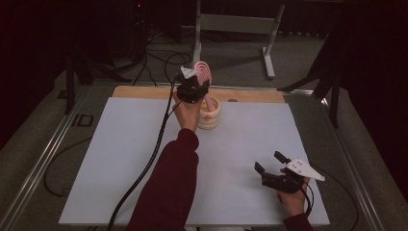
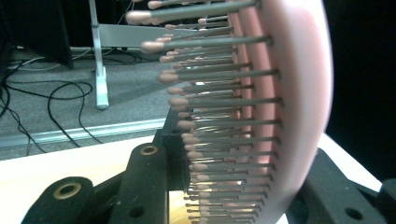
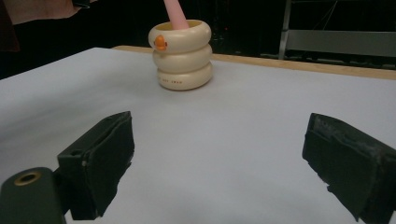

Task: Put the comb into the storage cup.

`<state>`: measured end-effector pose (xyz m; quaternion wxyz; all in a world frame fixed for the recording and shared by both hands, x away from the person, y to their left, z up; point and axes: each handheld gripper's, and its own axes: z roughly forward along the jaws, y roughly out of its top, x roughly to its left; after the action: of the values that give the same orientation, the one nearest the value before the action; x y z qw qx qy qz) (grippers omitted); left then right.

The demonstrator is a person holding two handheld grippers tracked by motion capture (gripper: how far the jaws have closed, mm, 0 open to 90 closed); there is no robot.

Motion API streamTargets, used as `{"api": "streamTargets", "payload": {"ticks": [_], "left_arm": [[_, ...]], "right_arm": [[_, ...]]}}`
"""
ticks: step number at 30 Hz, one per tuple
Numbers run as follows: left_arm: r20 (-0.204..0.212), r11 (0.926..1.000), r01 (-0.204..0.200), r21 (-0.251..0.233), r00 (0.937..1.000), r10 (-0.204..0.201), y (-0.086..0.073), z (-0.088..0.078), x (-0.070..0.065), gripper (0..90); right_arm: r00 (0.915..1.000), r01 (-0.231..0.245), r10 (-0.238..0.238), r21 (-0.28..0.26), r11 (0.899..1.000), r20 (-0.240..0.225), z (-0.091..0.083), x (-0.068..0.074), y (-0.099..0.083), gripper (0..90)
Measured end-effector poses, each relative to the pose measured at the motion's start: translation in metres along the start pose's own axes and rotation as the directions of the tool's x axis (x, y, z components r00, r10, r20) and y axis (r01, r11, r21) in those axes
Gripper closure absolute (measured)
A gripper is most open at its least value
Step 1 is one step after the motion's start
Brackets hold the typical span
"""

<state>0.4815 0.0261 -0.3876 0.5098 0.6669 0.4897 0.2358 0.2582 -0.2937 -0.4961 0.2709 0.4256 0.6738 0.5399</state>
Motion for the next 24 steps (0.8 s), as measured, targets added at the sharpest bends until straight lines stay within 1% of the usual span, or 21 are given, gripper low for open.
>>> {"api": "streamTargets", "payload": {"ticks": [13, 16, 24], "left_arm": [[-0.002, 0.9999, -0.008, 0.012, 1.0000, 0.008, -0.0054, 0.0031, -0.0015, 64.3], [-0.002, 0.9999, -0.002, 0.011, 1.0000, 0.002, -0.0068, 0.0037, -0.0020, 64.3], [-0.002, 0.9999, -0.001, 0.015, 1.0000, 0.001, -0.0095, 0.0054, -0.0032, 64.3]], "right_arm": [[1.0000, 0.000, 0.000, -0.001, 1.000, 0.000, 0.0001, -0.0003, -0.0001, 8.9], [1.0000, 0.001, -0.001, 0.000, 1.000, -0.001, 0.0002, -0.0002, -0.0002, 8.9], [1.0000, 0.004, -0.004, 0.003, 1.000, -0.002, 0.0003, -0.0003, -0.0004, 8.9]]}}
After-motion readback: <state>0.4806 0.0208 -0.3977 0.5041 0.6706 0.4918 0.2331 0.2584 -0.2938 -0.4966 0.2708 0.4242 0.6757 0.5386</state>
